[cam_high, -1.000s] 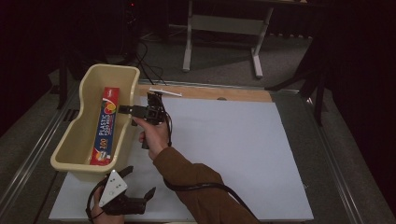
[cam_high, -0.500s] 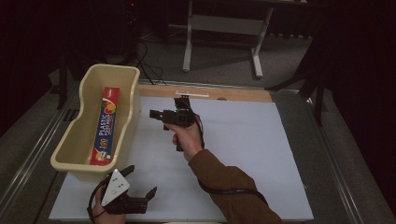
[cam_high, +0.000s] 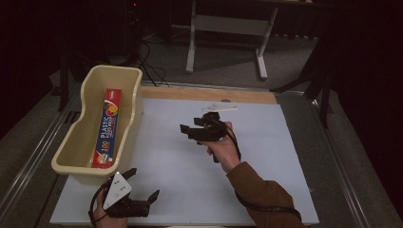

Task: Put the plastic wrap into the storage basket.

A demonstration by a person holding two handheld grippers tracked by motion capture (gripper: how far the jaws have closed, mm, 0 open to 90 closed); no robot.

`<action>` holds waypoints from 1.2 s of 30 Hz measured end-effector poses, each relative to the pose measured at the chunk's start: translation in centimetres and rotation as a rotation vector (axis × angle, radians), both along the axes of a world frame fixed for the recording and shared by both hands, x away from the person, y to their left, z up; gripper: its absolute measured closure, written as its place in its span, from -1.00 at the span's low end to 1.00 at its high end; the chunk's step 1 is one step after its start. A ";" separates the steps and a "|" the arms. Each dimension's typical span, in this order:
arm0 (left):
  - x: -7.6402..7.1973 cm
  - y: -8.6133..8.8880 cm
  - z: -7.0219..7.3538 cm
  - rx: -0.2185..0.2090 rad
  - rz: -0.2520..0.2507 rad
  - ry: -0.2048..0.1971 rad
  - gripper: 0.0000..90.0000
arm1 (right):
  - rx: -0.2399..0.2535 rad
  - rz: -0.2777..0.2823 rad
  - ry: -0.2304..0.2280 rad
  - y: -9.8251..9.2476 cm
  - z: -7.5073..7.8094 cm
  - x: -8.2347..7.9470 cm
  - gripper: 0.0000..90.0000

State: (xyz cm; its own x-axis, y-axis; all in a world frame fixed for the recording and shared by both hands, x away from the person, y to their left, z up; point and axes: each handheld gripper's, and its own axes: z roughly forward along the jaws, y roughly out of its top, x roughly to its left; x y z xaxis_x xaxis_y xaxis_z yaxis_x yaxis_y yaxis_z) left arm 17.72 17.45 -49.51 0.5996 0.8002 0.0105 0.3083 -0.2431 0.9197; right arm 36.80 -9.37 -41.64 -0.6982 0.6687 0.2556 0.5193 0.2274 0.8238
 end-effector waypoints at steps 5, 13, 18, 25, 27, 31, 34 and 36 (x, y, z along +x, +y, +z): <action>0.0 0.0 0.0 -0.002 0.003 0.001 -0.98 | -0.080 0.008 -0.044 -2.1 -0.7 -0.7 -0.31; 0.1 0.1 0.0 -0.003 0.008 0.005 -0.99 | -0.233 0.034 -0.128 -5.1 -2.0 -2.5 -0.39; 0.2 0.2 0.0 -0.002 0.009 0.007 -0.98 | -0.254 0.016 -0.141 -7.6 -3.2 -3.8 -0.40; 0.2 0.2 0.0 0.001 0.010 0.010 -0.99 | -0.226 -0.016 -0.149 -11.5 -4.9 -5.3 -0.41; 0.2 0.2 0.0 0.003 0.010 0.011 -0.98 | -0.221 -0.049 -0.155 -13.5 -5.9 -5.9 -0.41; 0.3 0.2 0.0 0.006 0.009 0.012 -0.98 | -0.232 -0.054 -0.141 -15.6 -6.9 -6.5 -0.42; 0.3 0.2 0.0 0.006 0.008 0.011 -0.98 | -0.224 -0.056 -0.139 -16.5 -7.2 -6.9 -0.43; 0.3 0.2 0.0 0.010 0.008 0.012 -0.98 | -0.217 -0.074 -0.145 -17.6 -7.7 -7.4 -0.43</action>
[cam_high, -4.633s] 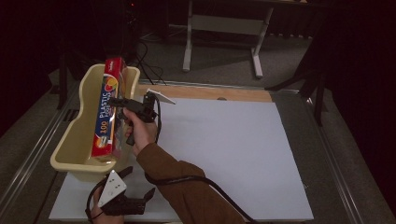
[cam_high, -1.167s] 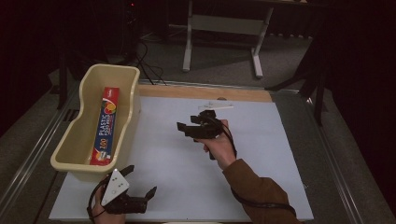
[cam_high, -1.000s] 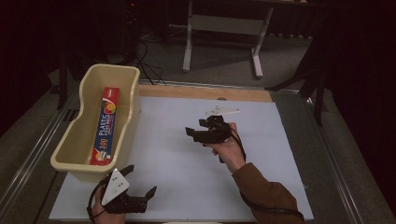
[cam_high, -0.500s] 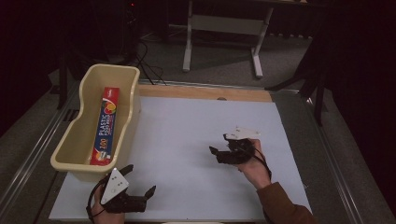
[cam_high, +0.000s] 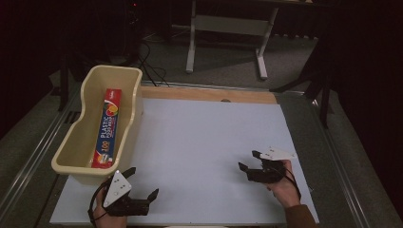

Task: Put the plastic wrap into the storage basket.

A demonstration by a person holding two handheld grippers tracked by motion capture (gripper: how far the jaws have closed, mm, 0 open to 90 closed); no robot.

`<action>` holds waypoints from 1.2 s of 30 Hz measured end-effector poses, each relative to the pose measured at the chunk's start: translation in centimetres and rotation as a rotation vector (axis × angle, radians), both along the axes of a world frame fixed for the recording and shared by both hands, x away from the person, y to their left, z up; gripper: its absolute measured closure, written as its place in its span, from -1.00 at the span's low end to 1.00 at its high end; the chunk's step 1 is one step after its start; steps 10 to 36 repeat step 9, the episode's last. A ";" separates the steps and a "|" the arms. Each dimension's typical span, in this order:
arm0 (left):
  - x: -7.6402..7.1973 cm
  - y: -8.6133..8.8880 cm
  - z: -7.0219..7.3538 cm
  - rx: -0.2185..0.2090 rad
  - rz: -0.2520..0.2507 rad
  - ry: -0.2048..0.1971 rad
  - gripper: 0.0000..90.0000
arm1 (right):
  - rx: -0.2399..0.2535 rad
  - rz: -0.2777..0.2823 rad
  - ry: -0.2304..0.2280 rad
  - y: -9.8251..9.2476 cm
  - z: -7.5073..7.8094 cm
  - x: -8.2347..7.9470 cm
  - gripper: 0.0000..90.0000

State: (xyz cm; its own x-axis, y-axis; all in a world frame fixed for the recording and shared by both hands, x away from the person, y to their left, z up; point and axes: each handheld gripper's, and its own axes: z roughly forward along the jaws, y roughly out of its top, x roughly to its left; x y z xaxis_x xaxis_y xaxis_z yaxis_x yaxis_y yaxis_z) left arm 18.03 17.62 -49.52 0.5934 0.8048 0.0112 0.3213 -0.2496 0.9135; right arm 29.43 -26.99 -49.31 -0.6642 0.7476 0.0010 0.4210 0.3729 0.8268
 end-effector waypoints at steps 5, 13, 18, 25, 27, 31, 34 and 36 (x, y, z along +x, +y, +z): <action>0.0 0.0 0.0 0.002 -0.001 0.001 -0.98 | 0.007 -0.034 0.017 -1.8 -1.1 -0.3 -0.44; 0.0 0.0 0.0 0.004 0.001 0.001 -0.98 | 0.026 -0.042 0.012 -1.9 -1.1 0.0 -0.47; 0.0 0.0 0.0 0.004 0.001 0.001 -0.98 | 0.026 -0.042 0.012 -1.9 -1.1 0.0 -0.47; 0.0 0.0 0.0 0.004 0.001 0.001 -0.98 | 0.026 -0.042 0.012 -1.9 -1.1 0.0 -0.47; 0.0 0.0 0.0 0.004 0.001 0.001 -0.98 | 0.026 -0.042 0.012 -1.9 -1.1 0.0 -0.47; 0.0 0.0 0.0 0.004 0.001 0.001 -0.98 | 0.026 -0.042 0.012 -1.9 -1.1 0.0 -0.47; 0.0 0.0 0.0 0.004 0.001 0.001 -0.98 | 0.026 -0.042 0.012 -1.9 -1.1 0.0 -0.47; 0.0 0.0 0.0 0.004 0.001 0.001 -0.98 | 0.026 -0.042 0.012 -1.9 -1.1 0.0 -0.47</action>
